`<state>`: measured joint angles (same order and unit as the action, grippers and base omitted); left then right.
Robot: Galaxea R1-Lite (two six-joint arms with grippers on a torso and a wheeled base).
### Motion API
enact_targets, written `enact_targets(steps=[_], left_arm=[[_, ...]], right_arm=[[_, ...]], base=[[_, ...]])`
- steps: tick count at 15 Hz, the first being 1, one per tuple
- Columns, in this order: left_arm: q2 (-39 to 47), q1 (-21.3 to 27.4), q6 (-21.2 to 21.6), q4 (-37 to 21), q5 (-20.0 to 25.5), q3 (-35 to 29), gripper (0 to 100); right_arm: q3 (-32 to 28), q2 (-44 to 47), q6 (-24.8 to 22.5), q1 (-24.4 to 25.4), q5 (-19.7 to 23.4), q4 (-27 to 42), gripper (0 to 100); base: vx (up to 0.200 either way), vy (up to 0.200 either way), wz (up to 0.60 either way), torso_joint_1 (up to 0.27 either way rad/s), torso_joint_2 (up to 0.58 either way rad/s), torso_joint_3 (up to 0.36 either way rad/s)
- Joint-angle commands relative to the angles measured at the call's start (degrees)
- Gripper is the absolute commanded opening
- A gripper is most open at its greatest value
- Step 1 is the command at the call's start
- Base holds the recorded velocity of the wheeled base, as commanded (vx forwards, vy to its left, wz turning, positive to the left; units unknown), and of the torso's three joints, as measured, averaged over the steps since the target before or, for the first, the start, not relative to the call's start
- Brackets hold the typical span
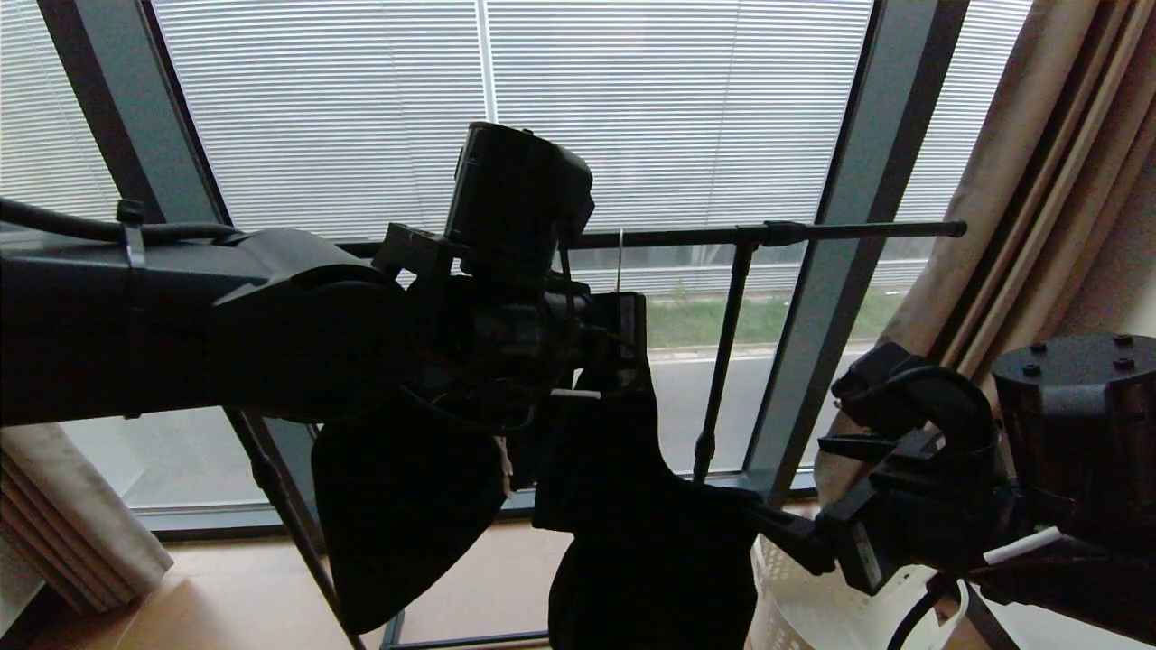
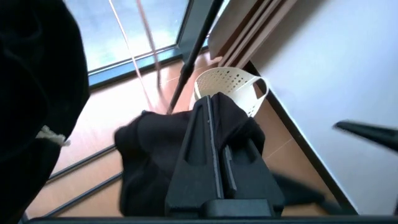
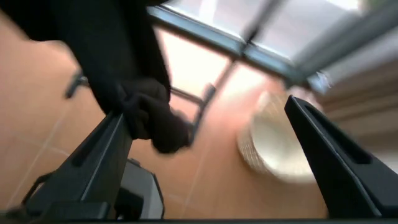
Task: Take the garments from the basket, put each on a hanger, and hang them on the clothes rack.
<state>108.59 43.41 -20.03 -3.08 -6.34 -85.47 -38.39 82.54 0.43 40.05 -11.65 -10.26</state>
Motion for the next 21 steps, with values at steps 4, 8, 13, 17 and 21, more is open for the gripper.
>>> enact_targets(steps=[4,8,13,17,21], left_arm=[[0.0,-0.2,0.3,0.1,-3.7,-0.3,0],[0.1,-0.8,0.8,0.0,-6.2,-0.1,0],[0.0,0.5,1.2,0.1,-6.3,1.1,0],[-0.4,1.1,1.2,0.2,-6.3,1.9,0],[-0.9,1.8,1.4,0.4,-6.2,3.0,0]], right_arm=[[2.9,-0.2,-11.8,-2.9,7.8,-2.2,100],[7.9,-4.4,-12.6,-7.6,21.6,-6.3,100],[-4.5,4.6,-9.7,-2.8,18.2,-6.3,100],[-12.7,14.5,-9.6,-1.5,13.9,-6.4,100],[-15.7,20.4,-9.8,-4.4,13.8,-7.7,100]], base=[[0.000,0.000,0.00,0.000,0.00,0.000],[0.000,0.000,0.00,0.000,0.00,0.000],[0.000,0.000,0.00,0.000,0.00,0.000],[0.000,0.000,0.00,0.000,0.00,0.000],[0.000,0.000,0.00,0.000,0.00,0.000]])
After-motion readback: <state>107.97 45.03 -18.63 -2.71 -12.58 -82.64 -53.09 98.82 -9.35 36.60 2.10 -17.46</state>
